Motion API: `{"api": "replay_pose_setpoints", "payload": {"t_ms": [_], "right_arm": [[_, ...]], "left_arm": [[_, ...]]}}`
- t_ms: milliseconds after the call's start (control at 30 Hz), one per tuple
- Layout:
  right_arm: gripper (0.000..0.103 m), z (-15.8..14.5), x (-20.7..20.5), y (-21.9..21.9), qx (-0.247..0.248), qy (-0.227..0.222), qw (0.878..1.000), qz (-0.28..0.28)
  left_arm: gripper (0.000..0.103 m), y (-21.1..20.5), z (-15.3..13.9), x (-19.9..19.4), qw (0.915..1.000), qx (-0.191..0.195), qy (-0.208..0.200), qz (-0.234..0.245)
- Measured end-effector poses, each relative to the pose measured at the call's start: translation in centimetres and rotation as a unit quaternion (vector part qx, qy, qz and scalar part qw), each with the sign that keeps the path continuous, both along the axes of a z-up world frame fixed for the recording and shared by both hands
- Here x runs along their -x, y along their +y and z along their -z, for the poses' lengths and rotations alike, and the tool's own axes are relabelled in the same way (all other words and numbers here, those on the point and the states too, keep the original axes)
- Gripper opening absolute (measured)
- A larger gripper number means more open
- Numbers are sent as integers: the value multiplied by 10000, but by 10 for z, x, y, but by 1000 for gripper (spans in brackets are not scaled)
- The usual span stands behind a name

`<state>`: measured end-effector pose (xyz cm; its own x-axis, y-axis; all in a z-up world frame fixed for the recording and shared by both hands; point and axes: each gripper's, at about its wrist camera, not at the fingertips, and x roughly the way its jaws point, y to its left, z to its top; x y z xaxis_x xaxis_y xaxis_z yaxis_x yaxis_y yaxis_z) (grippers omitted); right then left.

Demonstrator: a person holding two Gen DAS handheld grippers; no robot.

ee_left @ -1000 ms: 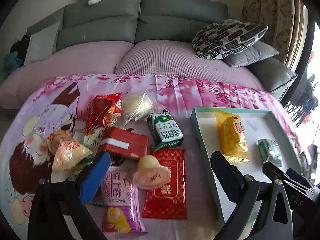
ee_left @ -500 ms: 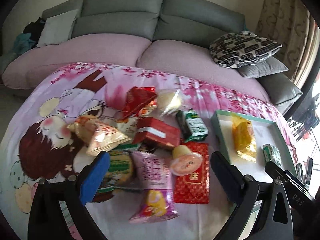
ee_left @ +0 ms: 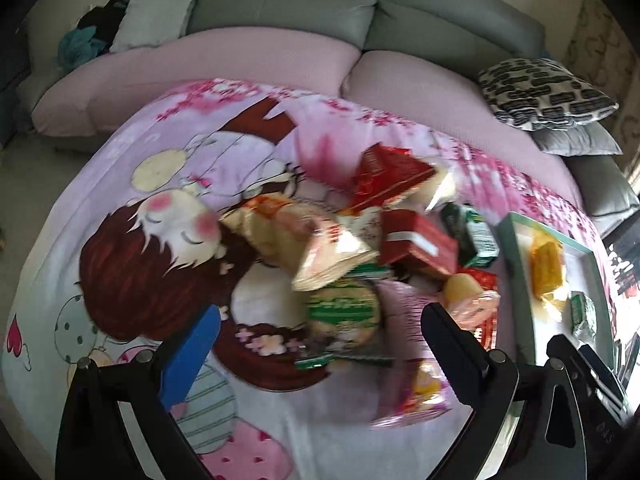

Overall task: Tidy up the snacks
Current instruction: 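Move both grippers back toward the snack pile, then grasp the green cookie pack with the left gripper while the right grasps the pink-purple roll bag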

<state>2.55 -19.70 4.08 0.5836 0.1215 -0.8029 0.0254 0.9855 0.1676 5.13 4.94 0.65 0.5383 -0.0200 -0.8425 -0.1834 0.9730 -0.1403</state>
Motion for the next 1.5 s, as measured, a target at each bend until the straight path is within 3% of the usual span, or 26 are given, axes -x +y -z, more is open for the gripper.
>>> {"api": "replay_pose_setpoints", "payload": {"t_ms": [367, 567, 633, 867, 1167, 1233, 1500], "right_arm": [[102, 10, -2, 46, -33, 191, 9989, -434], [96, 16, -4, 70, -138, 286, 9973, -664], [90, 19, -5, 76, -164, 335, 9967, -716], [85, 28, -8, 90, -176, 452, 9951, -862], [62, 35, -8, 108, -108, 562, 9919, -1136], [51, 34, -8, 104, -113, 527, 9923, -1115], [48, 35, -8, 99, -144, 529, 9920, -1141]], "left_arm": [[100, 24, 15, -1, 9990, 24, 340, -292], [100, 32, 22, -4, 9984, 115, 404, -385], [100, 33, 24, -6, 9983, 145, 414, -395], [100, 37, 30, -8, 9974, 282, 477, -454], [100, 34, 32, -10, 9974, 375, 451, -414], [100, 32, 31, -10, 9976, 415, 411, -362], [100, 18, 33, -14, 9983, 440, 368, -127]]}}
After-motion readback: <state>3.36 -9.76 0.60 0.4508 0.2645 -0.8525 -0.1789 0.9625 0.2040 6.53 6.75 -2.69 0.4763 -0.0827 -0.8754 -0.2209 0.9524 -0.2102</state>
